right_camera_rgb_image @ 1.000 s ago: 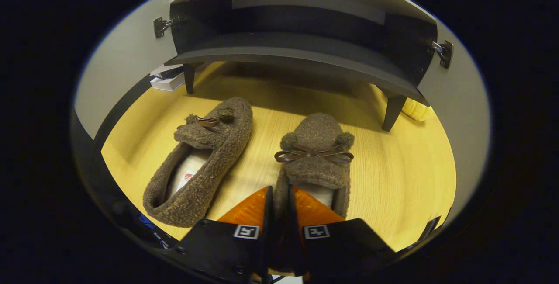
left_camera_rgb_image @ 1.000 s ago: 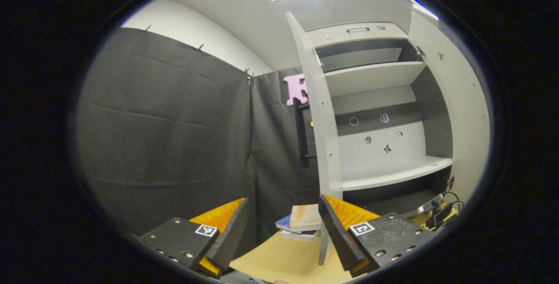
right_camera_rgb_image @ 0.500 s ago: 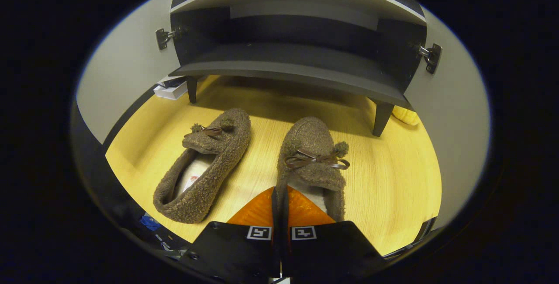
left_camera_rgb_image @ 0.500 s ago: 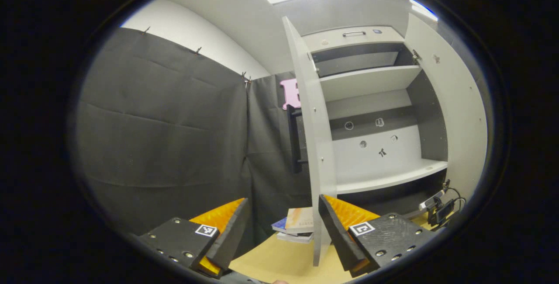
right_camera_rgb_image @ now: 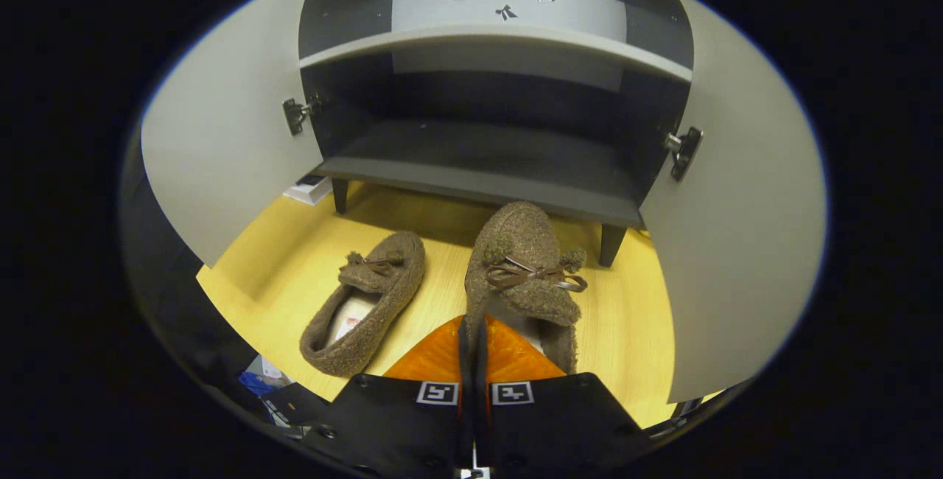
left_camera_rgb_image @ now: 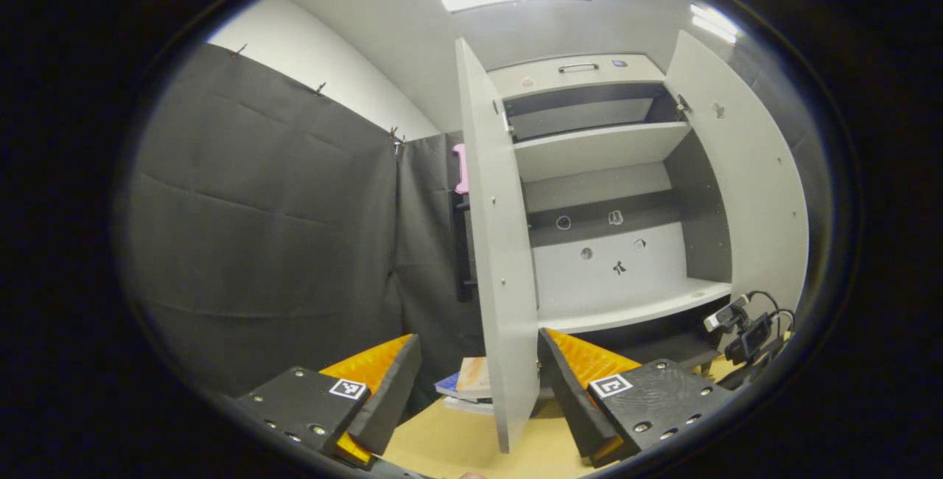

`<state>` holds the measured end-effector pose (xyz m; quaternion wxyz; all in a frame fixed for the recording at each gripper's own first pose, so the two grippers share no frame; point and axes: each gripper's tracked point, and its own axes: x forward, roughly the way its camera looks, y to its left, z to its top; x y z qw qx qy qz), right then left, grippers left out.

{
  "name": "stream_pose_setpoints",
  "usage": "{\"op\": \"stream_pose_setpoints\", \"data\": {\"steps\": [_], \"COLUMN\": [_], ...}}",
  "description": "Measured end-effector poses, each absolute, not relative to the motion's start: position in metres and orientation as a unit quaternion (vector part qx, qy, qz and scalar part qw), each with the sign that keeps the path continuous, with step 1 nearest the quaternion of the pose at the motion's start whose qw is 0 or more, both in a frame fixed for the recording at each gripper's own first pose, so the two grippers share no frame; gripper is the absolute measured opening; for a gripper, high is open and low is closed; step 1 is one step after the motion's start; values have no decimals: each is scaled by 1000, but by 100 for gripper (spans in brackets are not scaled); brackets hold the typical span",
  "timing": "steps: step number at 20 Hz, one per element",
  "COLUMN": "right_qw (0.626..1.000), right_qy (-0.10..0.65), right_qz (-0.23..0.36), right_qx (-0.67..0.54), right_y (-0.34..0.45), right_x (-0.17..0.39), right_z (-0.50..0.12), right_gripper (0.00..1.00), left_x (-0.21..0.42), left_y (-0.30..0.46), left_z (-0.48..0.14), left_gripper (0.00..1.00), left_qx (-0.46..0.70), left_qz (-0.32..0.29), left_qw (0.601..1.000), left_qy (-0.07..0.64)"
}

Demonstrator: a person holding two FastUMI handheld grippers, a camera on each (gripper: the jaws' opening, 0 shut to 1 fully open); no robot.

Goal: Grab one shoe with the right hand and put it into the shoe cabinet, grab the other shoe with the left hand and put it into the shoe cabinet; then close the right door with the right hand and the left door with the left hand.

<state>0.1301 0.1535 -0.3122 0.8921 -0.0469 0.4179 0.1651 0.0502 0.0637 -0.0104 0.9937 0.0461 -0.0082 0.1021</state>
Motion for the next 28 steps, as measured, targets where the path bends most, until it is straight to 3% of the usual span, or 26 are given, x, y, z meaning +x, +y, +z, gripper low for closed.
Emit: {"op": "stream_pose_setpoints", "data": {"steps": [13, 25, 26, 28], "right_qw": [935, 957, 959, 963], "right_qy": [317, 246, 240, 228], "right_qz": [158, 149, 148, 142], "right_qx": [-34, -34, -34, -35], "right_y": [135, 138, 139, 141], "right_x": [169, 233, 242, 262], "right_z": [-184, -115, -110, -100], "right_gripper": [3, 3, 3, 2], "left_x": [59, 64, 65, 67], "left_y": [29, 29, 30, 32], "left_z": [-4, -7, -8, -10], "left_gripper": [100, 100, 93, 93], "left_qx": [34, 28, 27, 25], "left_qz": [47, 47, 48, 50], "left_qw": [998, 998, 998, 998], "left_qy": [-24, -26, -25, -22]}}
